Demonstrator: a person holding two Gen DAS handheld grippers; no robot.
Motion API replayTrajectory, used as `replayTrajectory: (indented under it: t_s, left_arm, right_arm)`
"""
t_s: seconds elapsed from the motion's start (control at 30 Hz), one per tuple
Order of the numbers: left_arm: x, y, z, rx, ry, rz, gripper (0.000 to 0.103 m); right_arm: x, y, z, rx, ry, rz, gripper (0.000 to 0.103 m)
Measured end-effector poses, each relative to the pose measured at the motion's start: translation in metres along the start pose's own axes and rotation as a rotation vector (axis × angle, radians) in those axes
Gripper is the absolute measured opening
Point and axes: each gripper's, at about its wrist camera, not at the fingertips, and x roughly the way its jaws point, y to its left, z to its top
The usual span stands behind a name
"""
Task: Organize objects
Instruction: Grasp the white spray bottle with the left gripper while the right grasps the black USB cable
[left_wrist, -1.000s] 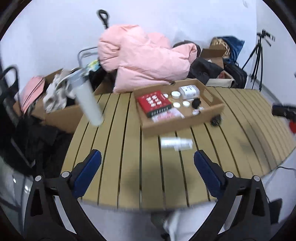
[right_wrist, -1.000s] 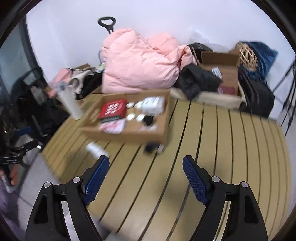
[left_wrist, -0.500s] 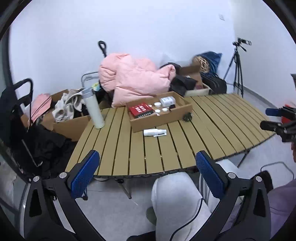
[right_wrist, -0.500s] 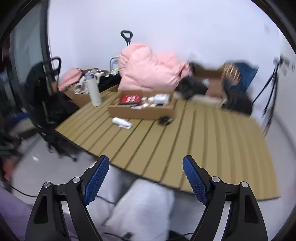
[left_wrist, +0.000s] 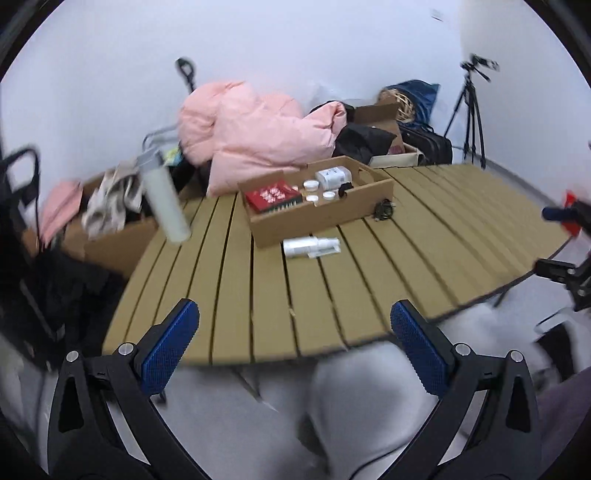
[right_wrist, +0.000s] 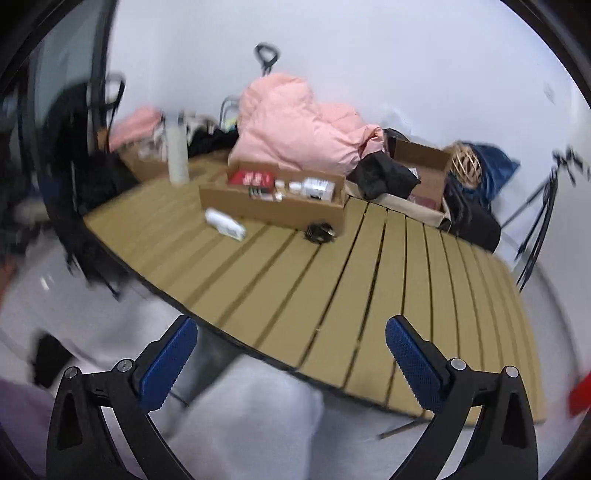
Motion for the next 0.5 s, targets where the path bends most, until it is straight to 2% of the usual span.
replayTrajectory:
  t_s: [0.07, 0.1, 0.17, 0.23, 0.27, 0.37, 0.43, 0.5]
  left_arm:
    - [0.039, 0.001, 0.010, 0.060, 0.074, 0.001, 0.103]
    - [0.061, 0.001, 0.017, 0.090, 0.106, -0.007, 0.103]
    - [0.098, -0.001, 0.031, 0.127, 0.140, -0.012, 0.103]
    - [0.139, -0.006, 0.046, 0.175, 0.179, -0.049, 0.102]
    - [0.153, -0.010, 0.051, 0.200, 0.186, -0.062, 0.102]
    - [0.197, -0.028, 0.060, 0.367, 0.186, -0.081, 0.102]
    - [0.219, -0.042, 0.062, 0.497, 0.195, -0.114, 0.101]
    - [0.231, -0.051, 0.063, 0.561, 0.196, -0.164, 0.101]
  right_arm:
    - [0.025, 0.000, 0.002, -0.031, 0.043, 0.003, 0.103]
    - [0.039, -0.006, 0.006, -0.007, 0.052, 0.017, 0.103]
    - [0.071, -0.030, 0.018, 0.106, 0.061, 0.077, 0.103]
    - [0.096, -0.051, 0.030, 0.192, 0.050, 0.096, 0.103]
    - [0.115, -0.062, 0.040, 0.228, 0.054, 0.087, 0.103]
    - [0.159, -0.073, 0.063, 0.221, 0.042, 0.093, 0.099]
    - [0.198, -0.077, 0.076, 0.224, 0.081, 0.106, 0.099]
    - [0.235, -0.079, 0.087, 0.227, 0.119, 0.131, 0.097]
